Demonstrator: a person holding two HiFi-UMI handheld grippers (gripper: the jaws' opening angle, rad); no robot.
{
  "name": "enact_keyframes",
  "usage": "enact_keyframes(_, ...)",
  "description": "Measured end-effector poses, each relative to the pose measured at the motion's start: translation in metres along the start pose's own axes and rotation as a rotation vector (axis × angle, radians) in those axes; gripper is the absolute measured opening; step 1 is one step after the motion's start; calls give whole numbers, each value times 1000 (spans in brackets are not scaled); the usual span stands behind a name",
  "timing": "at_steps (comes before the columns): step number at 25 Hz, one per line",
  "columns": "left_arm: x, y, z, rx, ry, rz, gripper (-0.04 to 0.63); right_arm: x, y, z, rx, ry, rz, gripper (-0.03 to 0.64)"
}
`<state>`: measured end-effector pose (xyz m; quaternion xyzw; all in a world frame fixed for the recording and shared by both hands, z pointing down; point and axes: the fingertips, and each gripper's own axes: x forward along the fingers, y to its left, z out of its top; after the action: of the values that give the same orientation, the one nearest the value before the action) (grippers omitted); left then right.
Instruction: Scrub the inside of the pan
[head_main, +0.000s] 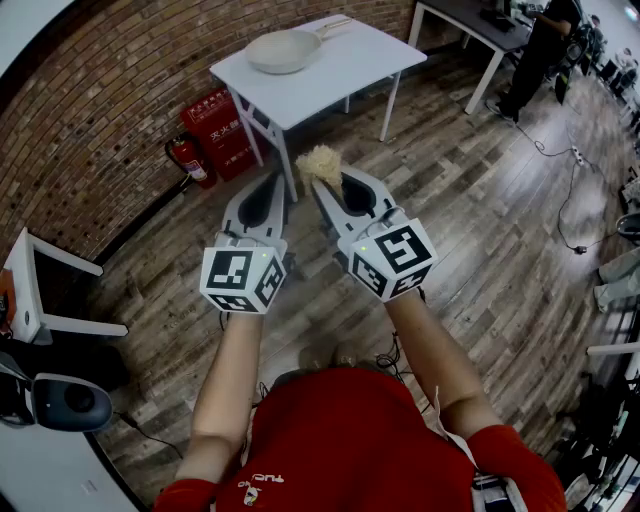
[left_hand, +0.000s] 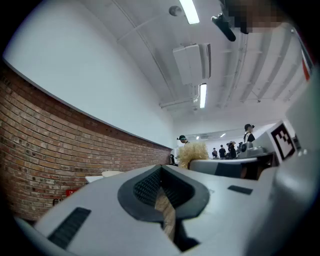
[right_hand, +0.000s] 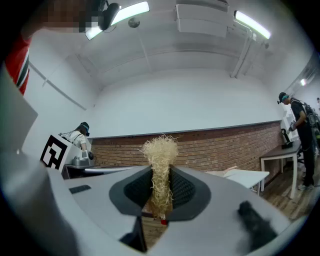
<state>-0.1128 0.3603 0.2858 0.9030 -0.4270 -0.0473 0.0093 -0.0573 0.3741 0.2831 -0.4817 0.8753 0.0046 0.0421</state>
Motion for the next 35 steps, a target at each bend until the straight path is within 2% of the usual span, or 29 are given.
enact_keyframes(4,-1,2,0,0,2,-1,12,2,1,2,26,-9,4,86)
enact_keyframes(17,9,3,0,0,-2,10,12,8,-9,5,14,0,27,86)
enact_keyframes(35,39,-16,-5,34,0,66,12,-10,-57,1,28,4,56,86)
